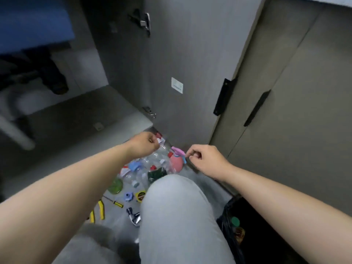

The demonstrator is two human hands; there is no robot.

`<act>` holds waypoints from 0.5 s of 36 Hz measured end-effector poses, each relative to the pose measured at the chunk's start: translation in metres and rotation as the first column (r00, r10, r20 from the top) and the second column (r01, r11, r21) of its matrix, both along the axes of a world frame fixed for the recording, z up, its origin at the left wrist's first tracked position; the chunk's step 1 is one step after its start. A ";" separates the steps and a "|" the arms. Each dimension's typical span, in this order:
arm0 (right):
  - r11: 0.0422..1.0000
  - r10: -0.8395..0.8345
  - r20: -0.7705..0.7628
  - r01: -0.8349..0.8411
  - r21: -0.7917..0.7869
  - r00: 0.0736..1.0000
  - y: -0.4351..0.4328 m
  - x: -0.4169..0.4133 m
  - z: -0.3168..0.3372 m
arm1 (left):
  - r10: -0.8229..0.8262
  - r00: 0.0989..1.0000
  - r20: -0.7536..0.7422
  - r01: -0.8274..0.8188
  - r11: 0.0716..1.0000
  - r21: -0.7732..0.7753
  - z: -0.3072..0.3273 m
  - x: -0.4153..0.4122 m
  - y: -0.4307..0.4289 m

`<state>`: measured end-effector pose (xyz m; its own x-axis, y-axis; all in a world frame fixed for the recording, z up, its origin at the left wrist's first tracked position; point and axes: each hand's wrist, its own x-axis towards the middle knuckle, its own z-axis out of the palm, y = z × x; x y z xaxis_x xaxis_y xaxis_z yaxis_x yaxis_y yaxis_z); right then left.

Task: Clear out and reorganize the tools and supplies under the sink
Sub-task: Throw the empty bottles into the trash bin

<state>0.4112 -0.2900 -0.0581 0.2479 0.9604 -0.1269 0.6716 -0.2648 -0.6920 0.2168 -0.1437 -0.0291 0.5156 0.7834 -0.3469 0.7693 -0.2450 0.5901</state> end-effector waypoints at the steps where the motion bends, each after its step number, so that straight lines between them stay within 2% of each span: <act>1: 0.999 0.032 0.000 -0.032 -0.037 1.000 0.017 -0.006 -0.001 | 0.039 0.999 -0.006 -0.039 0.999 -0.010 -0.005 -0.015 0.011; 4: 0.977 0.128 0.005 -0.126 -0.175 0.992 0.069 -0.024 -0.012 | 0.152 0.988 -0.006 -0.152 0.986 -0.063 -0.025 -0.061 0.041; 8: 0.908 0.223 -0.062 -0.231 -0.349 0.973 0.135 -0.047 -0.040 | 0.321 0.947 0.002 -0.317 0.935 -0.158 -0.057 -0.108 0.074; 11: 0.821 0.282 -0.095 -0.292 -0.490 0.955 0.177 -0.063 -0.073 | 0.412 0.911 0.010 -0.398 0.887 -0.235 -0.081 -0.126 0.094; 13: 0.755 0.349 -0.058 -0.317 -0.574 0.935 0.201 -0.075 -0.099 | 0.456 0.890 0.025 -0.436 0.864 -0.250 -0.099 -0.134 0.107; 16: 0.619 0.524 0.012 -0.371 -0.692 0.852 0.230 -0.094 -0.137 | 0.495 0.868 0.033 -0.474 0.848 -0.237 -0.123 -0.144 0.123; 18: 0.561 0.608 0.050 -0.384 -0.733 0.792 0.242 -0.106 -0.158 | 0.507 0.862 0.031 -0.491 0.847 -0.205 -0.134 -0.147 0.130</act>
<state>0.3052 -0.0478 -0.2162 -0.1122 0.6184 -0.7778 0.9619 -0.1288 -0.2411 0.0695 -0.0139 -0.1634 0.1052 0.8688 -0.4839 0.7060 0.2774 0.6516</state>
